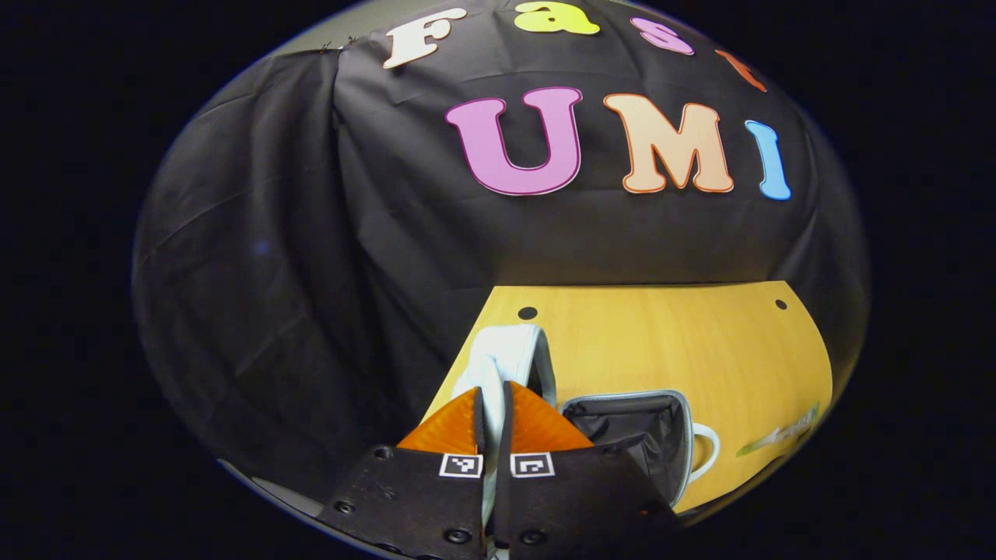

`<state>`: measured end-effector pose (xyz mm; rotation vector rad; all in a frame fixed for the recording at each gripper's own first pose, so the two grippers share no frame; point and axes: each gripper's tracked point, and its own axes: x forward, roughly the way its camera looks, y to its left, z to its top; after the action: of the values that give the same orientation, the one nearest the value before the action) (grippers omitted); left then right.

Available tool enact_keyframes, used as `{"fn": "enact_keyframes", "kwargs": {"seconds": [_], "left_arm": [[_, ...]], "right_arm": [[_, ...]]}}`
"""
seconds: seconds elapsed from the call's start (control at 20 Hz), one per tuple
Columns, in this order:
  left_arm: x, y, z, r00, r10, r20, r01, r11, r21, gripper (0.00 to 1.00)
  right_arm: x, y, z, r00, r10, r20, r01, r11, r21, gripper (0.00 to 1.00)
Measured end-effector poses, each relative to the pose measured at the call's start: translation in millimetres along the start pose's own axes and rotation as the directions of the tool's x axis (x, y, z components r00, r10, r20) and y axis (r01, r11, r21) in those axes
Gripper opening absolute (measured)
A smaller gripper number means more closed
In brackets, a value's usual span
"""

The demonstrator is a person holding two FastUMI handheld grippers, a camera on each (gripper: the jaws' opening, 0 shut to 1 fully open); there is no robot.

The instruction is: First open the suitcase, pack the skin care products into it, and then close the suitcase.

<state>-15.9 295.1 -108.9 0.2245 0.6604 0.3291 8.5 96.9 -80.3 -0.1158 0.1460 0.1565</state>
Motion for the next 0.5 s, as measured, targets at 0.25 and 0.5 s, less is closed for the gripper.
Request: {"fn": "enact_keyframes", "kwargs": {"seconds": [0.25,0.5], "left_arm": [[24.4,31.9,-6.3,1.000,0.005,0.008,-0.005,1.000,-0.016,0.00],[54.1,64.7,-17.0,1.000,0.006,0.004,-0.006,1.000,-0.020,0.00]], "right_arm": [[0.3,10.5,-1.8,0.998,-0.056,0.006,0.056,0.998,0.012,0.98],[-7.0,26.4,-14.2,0.994,-0.107,-0.018,0.107,0.994,0.023,0.99]]}}
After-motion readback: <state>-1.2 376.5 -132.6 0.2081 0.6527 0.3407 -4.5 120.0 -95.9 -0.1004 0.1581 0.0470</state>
